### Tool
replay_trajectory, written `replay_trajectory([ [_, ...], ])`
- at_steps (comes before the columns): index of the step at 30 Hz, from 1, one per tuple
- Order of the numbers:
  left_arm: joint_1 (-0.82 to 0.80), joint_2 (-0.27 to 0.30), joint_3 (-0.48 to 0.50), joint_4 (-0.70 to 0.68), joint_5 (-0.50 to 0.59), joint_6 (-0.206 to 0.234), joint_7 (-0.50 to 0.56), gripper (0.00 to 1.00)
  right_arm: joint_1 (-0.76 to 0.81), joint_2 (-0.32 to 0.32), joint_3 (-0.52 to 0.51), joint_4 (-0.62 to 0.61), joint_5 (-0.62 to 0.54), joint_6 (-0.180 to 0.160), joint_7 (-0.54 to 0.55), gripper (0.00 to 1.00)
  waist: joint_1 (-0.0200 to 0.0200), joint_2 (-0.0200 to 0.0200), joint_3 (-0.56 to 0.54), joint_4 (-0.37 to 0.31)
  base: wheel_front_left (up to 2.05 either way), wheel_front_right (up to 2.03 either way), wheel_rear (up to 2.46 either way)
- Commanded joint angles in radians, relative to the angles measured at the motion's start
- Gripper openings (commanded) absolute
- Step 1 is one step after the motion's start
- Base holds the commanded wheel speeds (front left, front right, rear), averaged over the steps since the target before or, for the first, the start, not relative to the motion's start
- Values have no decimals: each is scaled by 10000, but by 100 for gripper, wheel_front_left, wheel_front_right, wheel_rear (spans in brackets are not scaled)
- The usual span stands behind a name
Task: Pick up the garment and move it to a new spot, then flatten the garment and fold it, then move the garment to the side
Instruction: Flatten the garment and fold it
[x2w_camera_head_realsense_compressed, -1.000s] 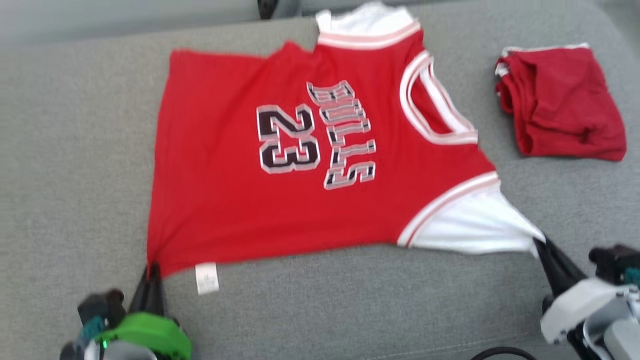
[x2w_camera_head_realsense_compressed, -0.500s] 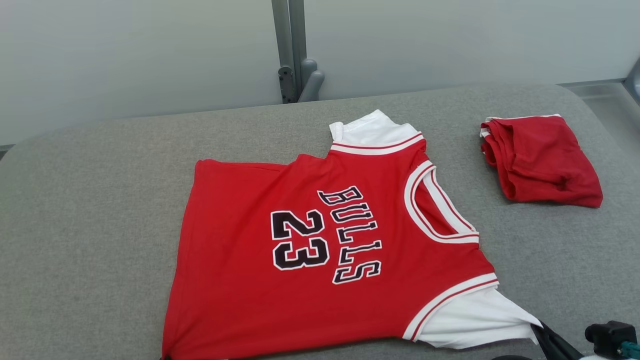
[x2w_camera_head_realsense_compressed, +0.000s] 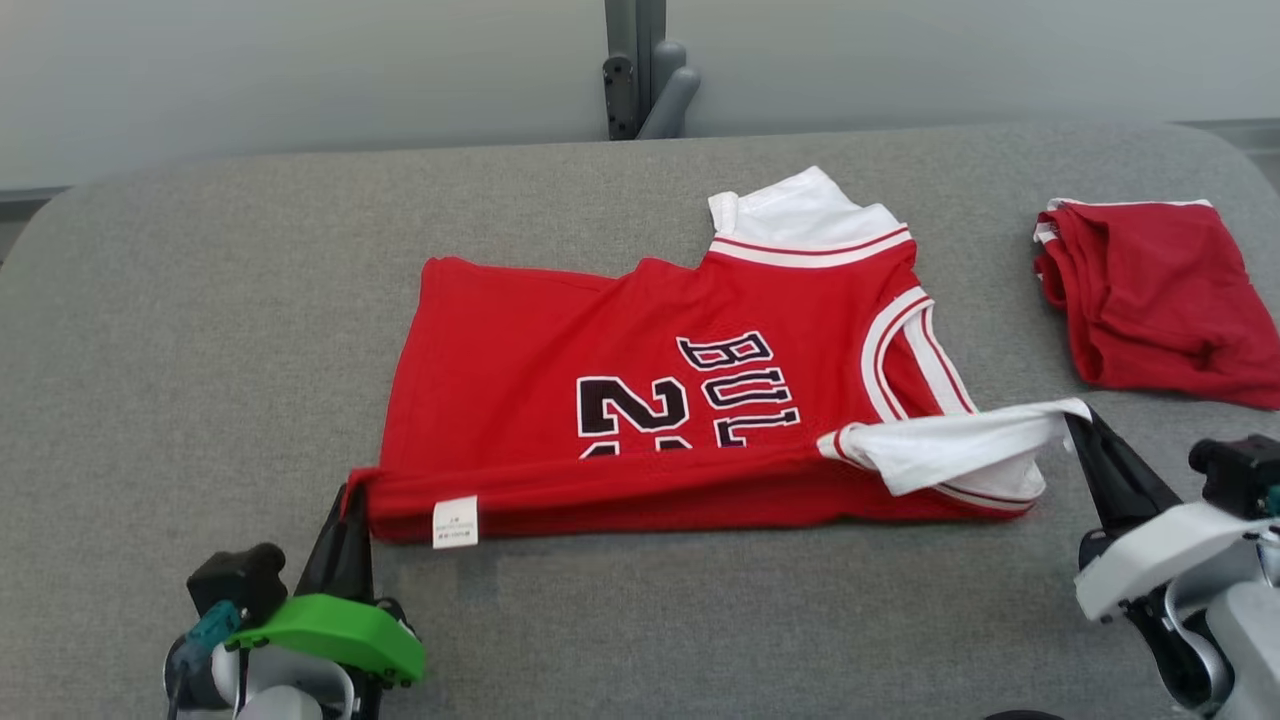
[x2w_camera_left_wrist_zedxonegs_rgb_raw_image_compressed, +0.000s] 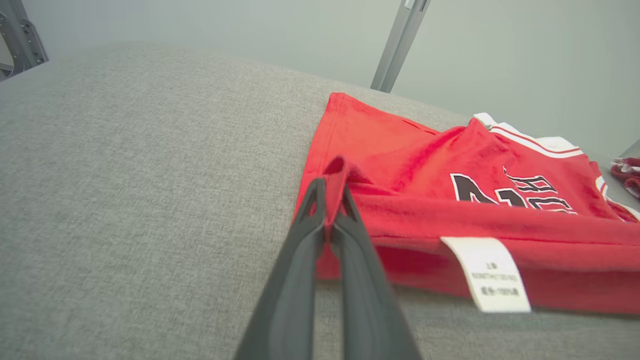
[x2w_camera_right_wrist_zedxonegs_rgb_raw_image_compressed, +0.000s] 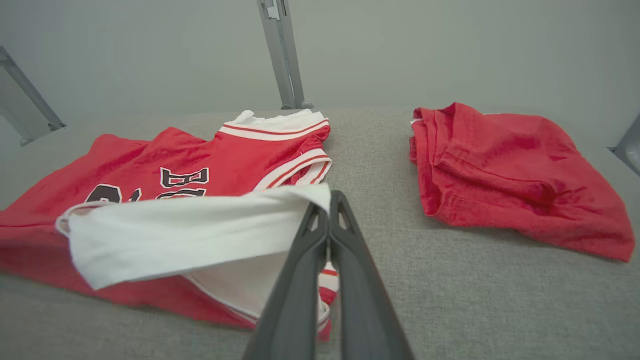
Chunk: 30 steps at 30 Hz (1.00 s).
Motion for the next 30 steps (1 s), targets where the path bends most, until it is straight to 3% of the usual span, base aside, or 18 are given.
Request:
replay_trajectory([
  [1, -396, 78, 28, 163, 128, 37, 6, 0, -356, 25, 83, 257, -118, -20, -27, 0, 1, 0, 608, 205, 0, 0, 0],
  [16, -2960, 70, -621, 1273, -35, 360, 6, 0, -3638, 633, 372, 2909, -1039, -20, -27, 0, 1, 0, 2506, 261, 0, 0, 0],
  [17, -3053, 70, -682, 1285, -66, 387, 6, 15, -3721, 709, 337, 3071, -1010, -20, -27, 29, 1, 0, 2557, 264, 0, 0, 0],
  [18, -3150, 74, -721, 1232, -68, 399, 6, 54, -3823, 770, 285, 3208, -985, -20, -27, 93, 1, 0, 2604, 268, 0, 0, 0],
  [19, -3200, 73, -752, 1170, -71, 429, 6, 100, -3936, 800, 216, 3249, -1020, -20, -27, 100, 1, 0, 2632, 269, 0, 0, 0],
  [24, -3121, 71, -668, 729, -25, 544, 6, 100, -3937, 874, -319, 2997, -1205, -20, -29, 100, 1, 0, 2590, 274, 0, 0, 0],
  [30, -1968, 67, -157, -291, -17, 732, 6, 100, -2311, 1227, -1393, 1458, -1358, -20, -26, 100, 1, 0, 2048, 210, 0, 0, 0],
])
